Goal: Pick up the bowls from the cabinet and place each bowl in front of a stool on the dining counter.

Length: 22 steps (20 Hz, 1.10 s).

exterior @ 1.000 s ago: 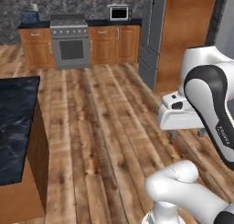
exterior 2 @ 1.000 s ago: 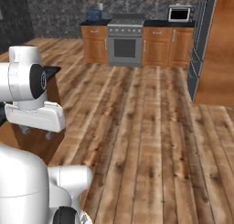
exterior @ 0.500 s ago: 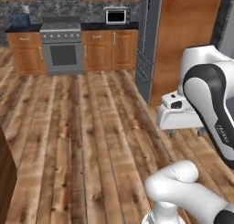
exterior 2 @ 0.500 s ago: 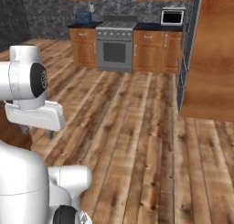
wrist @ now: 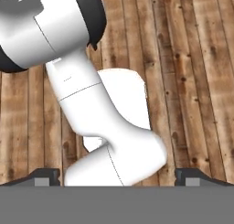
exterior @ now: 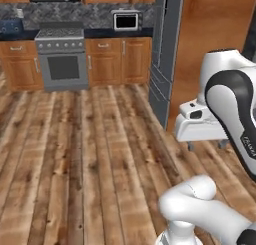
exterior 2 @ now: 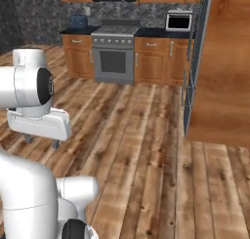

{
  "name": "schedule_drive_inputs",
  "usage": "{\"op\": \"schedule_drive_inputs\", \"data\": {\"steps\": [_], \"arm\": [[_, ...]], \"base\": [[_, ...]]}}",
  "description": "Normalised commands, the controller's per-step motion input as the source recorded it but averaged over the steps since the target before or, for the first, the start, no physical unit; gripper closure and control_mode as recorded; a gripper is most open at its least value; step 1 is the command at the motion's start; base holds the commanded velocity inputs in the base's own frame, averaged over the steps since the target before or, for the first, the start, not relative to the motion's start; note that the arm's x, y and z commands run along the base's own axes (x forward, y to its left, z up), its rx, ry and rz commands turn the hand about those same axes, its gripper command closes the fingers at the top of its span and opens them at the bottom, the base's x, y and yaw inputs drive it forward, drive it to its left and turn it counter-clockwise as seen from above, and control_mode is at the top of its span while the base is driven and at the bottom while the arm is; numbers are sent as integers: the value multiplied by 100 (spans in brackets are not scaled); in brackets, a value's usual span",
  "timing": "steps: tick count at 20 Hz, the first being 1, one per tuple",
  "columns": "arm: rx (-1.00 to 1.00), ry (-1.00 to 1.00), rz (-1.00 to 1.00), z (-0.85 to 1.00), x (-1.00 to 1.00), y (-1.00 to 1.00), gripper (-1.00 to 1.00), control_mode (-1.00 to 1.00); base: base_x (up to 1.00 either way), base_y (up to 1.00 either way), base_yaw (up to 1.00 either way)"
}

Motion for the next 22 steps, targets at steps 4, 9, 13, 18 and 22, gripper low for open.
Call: {"op": "schedule_drive_inputs", "data": {"steps": [4, 9, 13, 18, 22], "arm": [[0, 0, 0, 0, 0, 0, -100, 100], [0, 0, 0, 0, 0, 0, -100, 100], [0, 0, 0, 0, 0, 0, -100, 100], [0, 0, 0, 0, 0, 0, -100, 100], [0, 0, 0, 0, 0, 0, -100, 100]], "base": [[100, 73, -10], [100, 44, -3], [100, 19, -1], [100, 0, 0], [100, 0, 0]]}}
